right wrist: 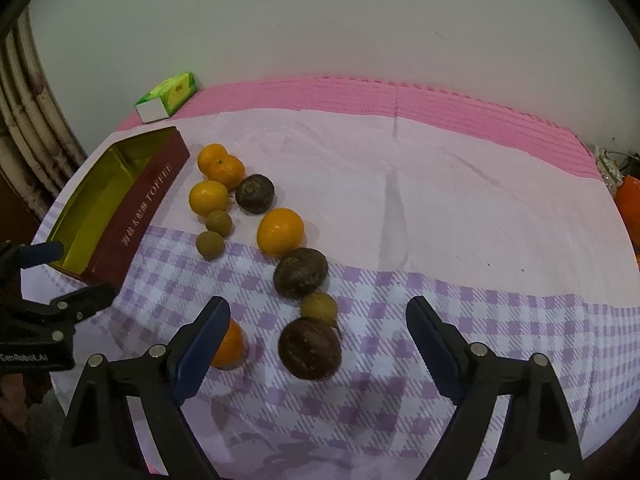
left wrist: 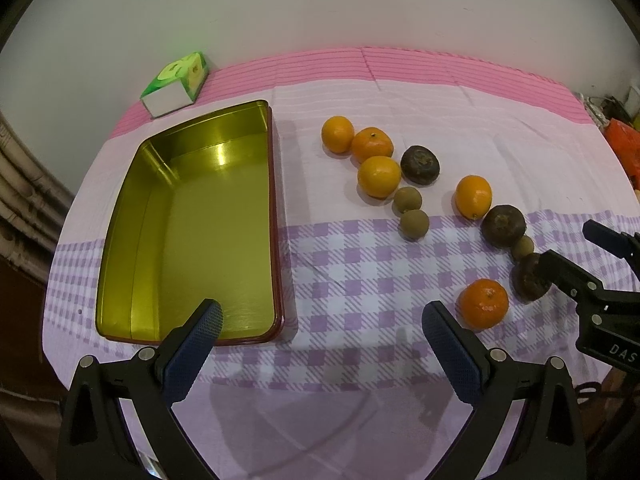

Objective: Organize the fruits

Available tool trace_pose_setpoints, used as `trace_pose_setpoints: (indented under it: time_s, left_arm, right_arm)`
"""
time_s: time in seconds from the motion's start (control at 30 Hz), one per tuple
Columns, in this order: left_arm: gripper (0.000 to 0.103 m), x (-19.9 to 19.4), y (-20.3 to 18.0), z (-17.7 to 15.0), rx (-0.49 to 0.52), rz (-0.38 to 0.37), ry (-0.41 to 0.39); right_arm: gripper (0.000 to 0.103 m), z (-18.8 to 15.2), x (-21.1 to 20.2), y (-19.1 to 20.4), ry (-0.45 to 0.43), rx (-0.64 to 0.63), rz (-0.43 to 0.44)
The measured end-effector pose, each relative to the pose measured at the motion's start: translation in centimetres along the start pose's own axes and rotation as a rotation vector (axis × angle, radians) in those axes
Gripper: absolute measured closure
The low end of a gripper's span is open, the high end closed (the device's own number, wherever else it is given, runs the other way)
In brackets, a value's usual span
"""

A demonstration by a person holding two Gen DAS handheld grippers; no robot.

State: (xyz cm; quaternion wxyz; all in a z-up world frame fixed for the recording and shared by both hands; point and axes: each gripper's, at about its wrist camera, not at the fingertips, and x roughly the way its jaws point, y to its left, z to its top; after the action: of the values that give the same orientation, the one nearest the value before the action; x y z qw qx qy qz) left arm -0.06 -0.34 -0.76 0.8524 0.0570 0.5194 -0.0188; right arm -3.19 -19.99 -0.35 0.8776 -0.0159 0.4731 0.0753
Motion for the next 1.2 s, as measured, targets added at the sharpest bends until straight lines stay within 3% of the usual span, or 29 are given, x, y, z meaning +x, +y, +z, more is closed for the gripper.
trace_pose_setpoints:
  time_s: [0.2,0.5,1.1,1.2]
  left_arm:
    - [0.003,0.1,-0.4,0.0,0.013,-0.01,0.0]
    - [0.003,0.3,-0.9,-0.2,0.042,-0.032,0.004]
    - [0.003,1.4,-1.8,-0.5,0.085,-0.082,0.029]
    - [0.003,1.6,-2.3,-0.6,0.099,-0.09,0.034]
  right_arm:
    - [0.022,-1.1,0.2,-1.3,0.051,0.02,-0.034]
    - [0.031,-1.6,1.4,-0.5,0.104,-0.009,-0.006]
    - [0.065,-2.2,3.6,0.7,0.151,-0.037,0.026]
    - [0.065,-2.1,3.8,0.9,0.155,-0.043,0.025]
